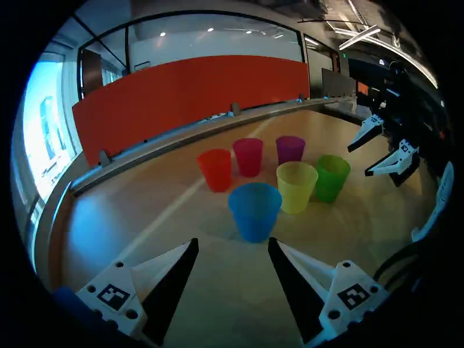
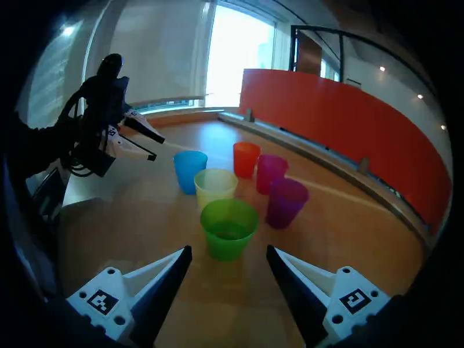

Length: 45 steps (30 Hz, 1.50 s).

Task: Pour water

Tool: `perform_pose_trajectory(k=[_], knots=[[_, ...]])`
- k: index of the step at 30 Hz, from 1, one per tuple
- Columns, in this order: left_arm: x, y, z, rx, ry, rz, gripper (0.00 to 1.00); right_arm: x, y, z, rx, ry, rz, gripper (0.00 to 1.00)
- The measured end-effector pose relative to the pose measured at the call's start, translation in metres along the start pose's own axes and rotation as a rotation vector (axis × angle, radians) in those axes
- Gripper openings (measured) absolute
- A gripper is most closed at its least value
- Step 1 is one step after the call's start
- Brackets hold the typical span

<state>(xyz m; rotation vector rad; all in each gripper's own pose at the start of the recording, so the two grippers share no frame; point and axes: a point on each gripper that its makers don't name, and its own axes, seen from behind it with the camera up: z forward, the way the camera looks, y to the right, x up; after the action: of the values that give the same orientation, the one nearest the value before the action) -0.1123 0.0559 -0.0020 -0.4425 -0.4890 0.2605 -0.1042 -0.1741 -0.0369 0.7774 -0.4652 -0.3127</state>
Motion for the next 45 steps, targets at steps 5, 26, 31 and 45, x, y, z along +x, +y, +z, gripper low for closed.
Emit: perform_pose_trajectory(k=[5, 26, 31, 45], knots=[[0.009, -0.007, -0.020, 0.058, 0.078, -0.030, 0.89, 0.003, 0.002, -0.015, -0.047, 0.041, 0.036, 1.00], [0.038, -0.020, -0.079, 0.248, 0.372, -0.223, 0.89, 0.040, 0.049, -0.083, -0.391, 0.302, 0.141, 1.00], [0.046, -0.018, -0.083, 0.267, 0.405, -0.243, 0.89, 0.050, 0.069, -0.099, -0.493, 0.366, 0.148, 1.00], [0.065, -0.020, -0.086, 0.374, 0.503, -0.275, 0.89, 0.044, 0.123, -0.146, -0.750, 0.534, 0.270, 1.00]])
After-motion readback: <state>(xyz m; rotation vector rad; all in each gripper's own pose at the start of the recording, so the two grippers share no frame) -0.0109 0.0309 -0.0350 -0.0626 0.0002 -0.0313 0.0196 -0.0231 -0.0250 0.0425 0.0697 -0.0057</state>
